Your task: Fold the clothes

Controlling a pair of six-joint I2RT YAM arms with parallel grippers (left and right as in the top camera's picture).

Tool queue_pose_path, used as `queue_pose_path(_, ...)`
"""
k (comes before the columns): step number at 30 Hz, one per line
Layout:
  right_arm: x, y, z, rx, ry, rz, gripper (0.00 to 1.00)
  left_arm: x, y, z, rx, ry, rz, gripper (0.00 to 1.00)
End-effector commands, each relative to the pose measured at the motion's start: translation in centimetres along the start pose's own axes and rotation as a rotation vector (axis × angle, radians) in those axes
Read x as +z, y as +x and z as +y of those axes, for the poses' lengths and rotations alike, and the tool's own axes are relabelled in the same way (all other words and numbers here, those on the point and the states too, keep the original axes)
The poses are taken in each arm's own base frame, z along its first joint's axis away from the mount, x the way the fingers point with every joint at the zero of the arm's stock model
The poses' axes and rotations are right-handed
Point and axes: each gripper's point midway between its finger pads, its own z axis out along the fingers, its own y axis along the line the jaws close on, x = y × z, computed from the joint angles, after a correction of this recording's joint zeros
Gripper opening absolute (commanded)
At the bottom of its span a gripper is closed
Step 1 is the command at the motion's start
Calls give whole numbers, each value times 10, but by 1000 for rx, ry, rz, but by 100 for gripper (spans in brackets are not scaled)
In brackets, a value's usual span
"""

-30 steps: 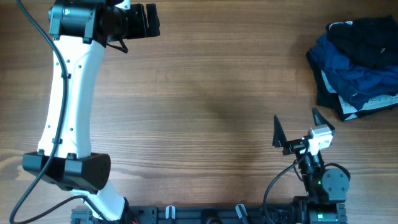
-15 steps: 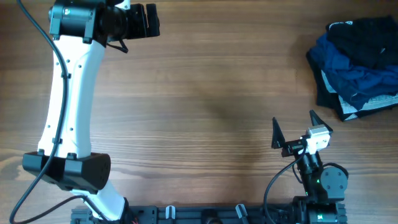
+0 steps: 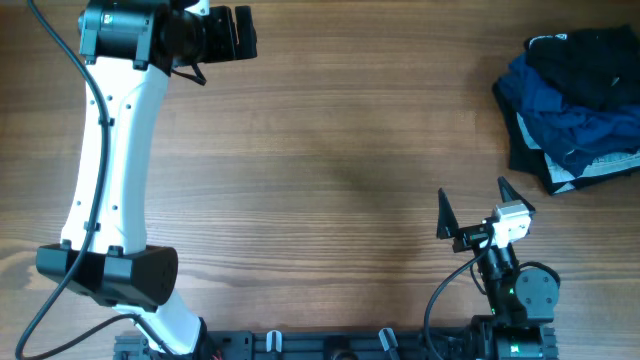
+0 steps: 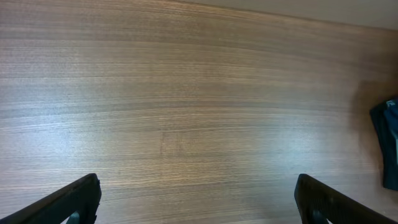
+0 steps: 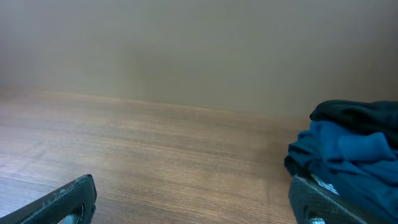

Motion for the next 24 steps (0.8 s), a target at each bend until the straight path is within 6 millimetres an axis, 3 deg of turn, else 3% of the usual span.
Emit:
queue_pose_path(1, 0, -1, -3, 18, 19, -7, 100, -3, -1, -4, -5, 15, -6, 100)
queue_pose_path(5, 0, -1, -3, 18, 19, -7, 100, -24, -3, -7, 11, 22, -49, 100)
queue_pose_path(9, 0, -1, -4, 19, 20, -6, 100, -61, -13, -15, 26, 50, -156, 100)
queue_pose_path(13, 0, -1, -4, 19, 20, -7, 100, -79, -16, -19, 40, 82, -271, 100)
queue_pose_path(18, 0, -1, -4, 18, 20, -7, 100, -69, 9, -14, 53, 117, -381, 100)
queue_pose_path(24, 0, -1, -4, 18, 20, -7, 100, -32, 75, 4, 71, 161, -507, 100)
